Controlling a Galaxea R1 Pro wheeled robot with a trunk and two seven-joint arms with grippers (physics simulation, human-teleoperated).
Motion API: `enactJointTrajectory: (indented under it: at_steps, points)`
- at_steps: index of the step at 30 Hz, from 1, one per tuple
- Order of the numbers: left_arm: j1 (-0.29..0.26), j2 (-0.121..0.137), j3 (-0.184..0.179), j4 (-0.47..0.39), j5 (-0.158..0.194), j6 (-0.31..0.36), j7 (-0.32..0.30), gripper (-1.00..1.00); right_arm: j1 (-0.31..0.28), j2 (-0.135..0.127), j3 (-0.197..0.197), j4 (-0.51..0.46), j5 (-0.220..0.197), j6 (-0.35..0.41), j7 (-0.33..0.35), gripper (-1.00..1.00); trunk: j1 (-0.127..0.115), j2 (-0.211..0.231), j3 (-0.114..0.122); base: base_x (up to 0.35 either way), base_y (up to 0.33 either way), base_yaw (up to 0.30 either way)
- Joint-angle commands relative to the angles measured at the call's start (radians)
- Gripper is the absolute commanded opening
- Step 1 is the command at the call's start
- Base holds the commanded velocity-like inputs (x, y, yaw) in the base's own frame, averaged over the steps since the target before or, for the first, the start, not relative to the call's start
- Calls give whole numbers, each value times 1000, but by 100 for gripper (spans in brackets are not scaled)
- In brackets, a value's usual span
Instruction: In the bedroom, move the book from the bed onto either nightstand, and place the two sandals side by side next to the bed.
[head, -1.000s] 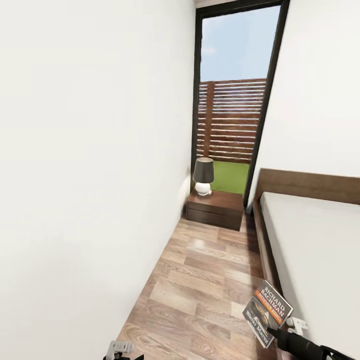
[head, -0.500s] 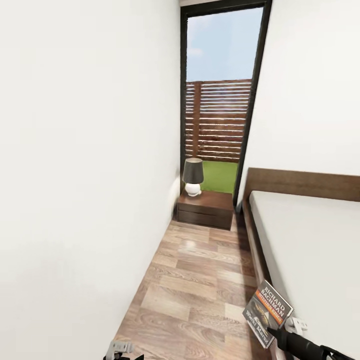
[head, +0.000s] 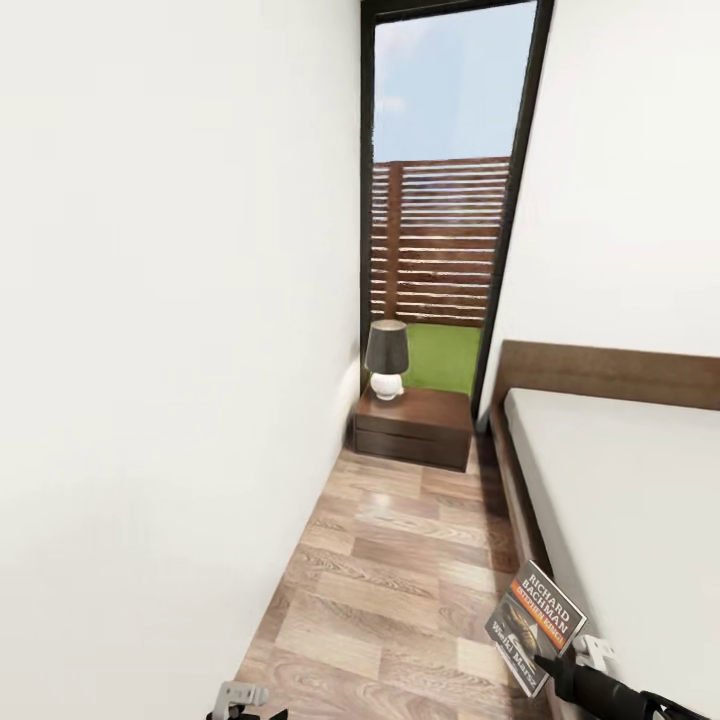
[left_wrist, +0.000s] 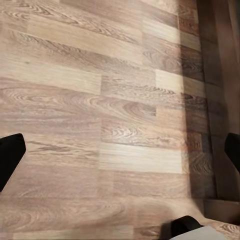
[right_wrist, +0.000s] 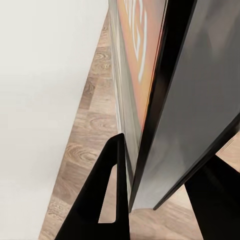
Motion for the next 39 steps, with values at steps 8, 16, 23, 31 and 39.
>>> enactJointTrajectory:
  at_steps: [8, 16, 23, 31, 39]
  points:
    - [-1, 1, -8, 1, 9, -4, -1, 100, -1, -1, 4, -1, -11, 4, 3, -100, 1, -1, -1, 68, 0, -219]
    - [-1, 1, -8, 1, 9, -4, -1, 100, -1, -1, 4, -1, -11, 4, 3, -100, 1, -1, -1, 2, 0, -294]
    - [-1, 1, -8, 1, 9, -4, 0, 100, -1, -1, 4, -1, -11, 4, 3, -100, 1, -1, -1, 0, 0, -259]
    - [-1, 1, -8, 1, 9, -4, -1, 100, -1, -1, 4, -1, -11, 4, 3, -100, 1, -1, -1, 185, 0, -55]
    - [-1, 1, -8, 1, 9, -4, 0, 100, -1, 0, 4, 0, -11, 4, 3, -100, 1, -1, -1, 321, 0, -1]
